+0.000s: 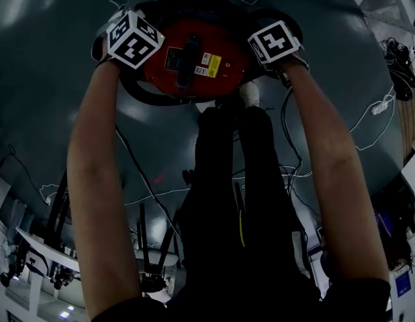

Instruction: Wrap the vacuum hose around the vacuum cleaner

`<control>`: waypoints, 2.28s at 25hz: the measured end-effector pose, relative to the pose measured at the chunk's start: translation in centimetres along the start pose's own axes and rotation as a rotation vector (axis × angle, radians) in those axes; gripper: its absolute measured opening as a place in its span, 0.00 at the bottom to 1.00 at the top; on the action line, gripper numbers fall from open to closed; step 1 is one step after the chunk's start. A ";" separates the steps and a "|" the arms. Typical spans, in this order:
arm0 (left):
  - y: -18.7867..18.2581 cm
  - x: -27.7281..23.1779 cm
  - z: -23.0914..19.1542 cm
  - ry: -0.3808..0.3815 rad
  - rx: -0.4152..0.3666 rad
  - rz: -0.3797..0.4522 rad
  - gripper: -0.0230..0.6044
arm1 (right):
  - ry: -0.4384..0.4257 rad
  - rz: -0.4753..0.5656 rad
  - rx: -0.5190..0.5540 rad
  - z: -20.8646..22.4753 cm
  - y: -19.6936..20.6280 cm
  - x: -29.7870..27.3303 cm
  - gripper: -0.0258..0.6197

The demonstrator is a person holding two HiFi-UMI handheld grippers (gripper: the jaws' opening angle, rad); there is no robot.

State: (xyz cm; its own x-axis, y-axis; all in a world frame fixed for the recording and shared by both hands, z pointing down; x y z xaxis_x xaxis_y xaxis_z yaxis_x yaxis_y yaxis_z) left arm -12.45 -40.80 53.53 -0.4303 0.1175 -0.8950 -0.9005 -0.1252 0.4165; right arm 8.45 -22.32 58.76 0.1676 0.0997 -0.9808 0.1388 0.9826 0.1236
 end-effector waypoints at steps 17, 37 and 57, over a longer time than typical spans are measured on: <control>-2.2 -1.0 0.6 0.115 -0.176 -0.055 0.27 | 0.062 0.383 0.203 -0.6 -1.6 4.0 0.39; -7.6 -0.3 4.1 0.177 -0.426 0.087 0.33 | 0.130 0.357 0.810 -6.4 -10.6 4.5 0.31; 6.7 11.8 7.5 -0.068 0.268 0.132 0.63 | 0.110 0.205 0.821 -7.5 -13.9 9.5 0.31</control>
State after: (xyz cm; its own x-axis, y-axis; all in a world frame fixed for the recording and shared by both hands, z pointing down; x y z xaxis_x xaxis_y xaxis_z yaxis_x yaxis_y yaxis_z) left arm -24.04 -32.87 46.94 -0.5396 0.1849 -0.8214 -0.8172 0.1198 0.5638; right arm 0.78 -33.84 46.63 0.1768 0.3196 -0.9309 0.7868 0.5223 0.3288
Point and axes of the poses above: the fingertips, and each gripper's own axes: x backward along the fingers, z to its right, y out of its underside, the point moved 7 cm from there along x, backward along the fingers, and after that the axes turned 4 degrees about z, right-handed, at the moved point
